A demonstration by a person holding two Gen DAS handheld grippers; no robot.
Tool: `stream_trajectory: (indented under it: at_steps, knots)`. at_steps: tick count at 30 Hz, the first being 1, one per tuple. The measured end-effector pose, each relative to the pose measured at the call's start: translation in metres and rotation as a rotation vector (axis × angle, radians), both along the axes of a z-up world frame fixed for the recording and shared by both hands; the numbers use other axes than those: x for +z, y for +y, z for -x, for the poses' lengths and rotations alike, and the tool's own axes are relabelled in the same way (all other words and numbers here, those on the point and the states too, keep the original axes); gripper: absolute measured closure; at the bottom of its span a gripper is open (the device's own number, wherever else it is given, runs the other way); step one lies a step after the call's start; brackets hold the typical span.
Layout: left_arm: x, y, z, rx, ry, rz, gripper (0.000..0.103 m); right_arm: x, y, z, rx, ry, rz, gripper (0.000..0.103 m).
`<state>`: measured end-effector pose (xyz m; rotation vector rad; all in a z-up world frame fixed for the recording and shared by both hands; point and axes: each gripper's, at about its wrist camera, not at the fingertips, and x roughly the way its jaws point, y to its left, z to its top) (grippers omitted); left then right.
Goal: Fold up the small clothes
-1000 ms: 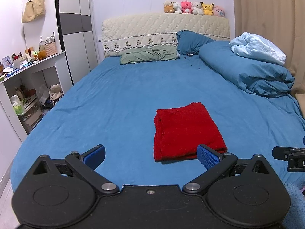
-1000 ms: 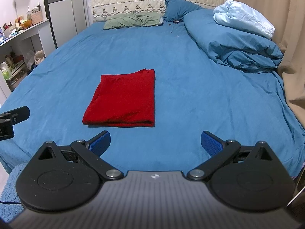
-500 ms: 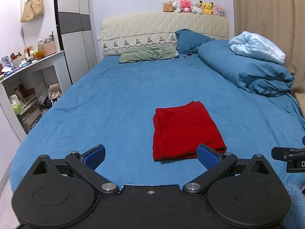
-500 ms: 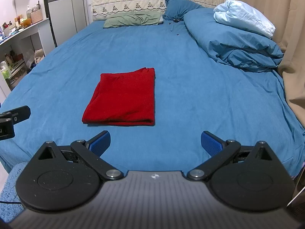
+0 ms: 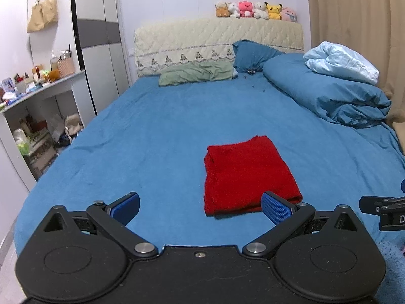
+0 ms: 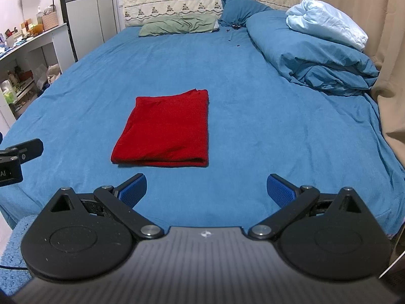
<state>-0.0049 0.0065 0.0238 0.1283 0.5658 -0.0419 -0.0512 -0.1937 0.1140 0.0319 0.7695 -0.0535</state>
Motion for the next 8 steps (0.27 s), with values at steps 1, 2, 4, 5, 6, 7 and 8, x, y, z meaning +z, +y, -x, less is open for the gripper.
stream_trajectory:
  at_steps: [1,2,4,5,6,7,8]
  knots:
    - [0.0002,-0.0003,0.0005,0.004,-0.004,-0.005,0.000,-0.0007,-0.0004,-0.0003,0.002,0.000,-0.001,0.000]
    - [0.0002,-0.0001,-0.0002,0.007,-0.002,-0.005,0.000,-0.0014,-0.0006,-0.0006,0.004,0.001,-0.003,0.000]
    - [0.0000,0.0023,-0.0021,0.011,0.003,0.008,0.000,-0.0023,-0.0038,-0.0020,0.007,0.000,-0.006,0.000]
    - [-0.0004,0.0032,-0.0023,0.006,0.001,0.015,0.000,-0.0028,-0.0063,-0.0024,0.009,0.000,-0.007,0.000]
    - [-0.0008,0.0042,-0.0026,0.003,0.001,0.020,0.000,-0.0032,-0.0074,-0.0030,0.010,0.000,-0.008,0.000]
    - [-0.0015,0.0045,-0.0033,0.004,0.001,0.021,0.000,-0.0035,-0.0088,-0.0044,0.009,0.000,-0.009,0.000]
    - [-0.0023,0.0046,-0.0042,0.007,0.004,0.021,0.000,-0.0038,-0.0102,-0.0057,0.010,0.001,-0.010,0.000]
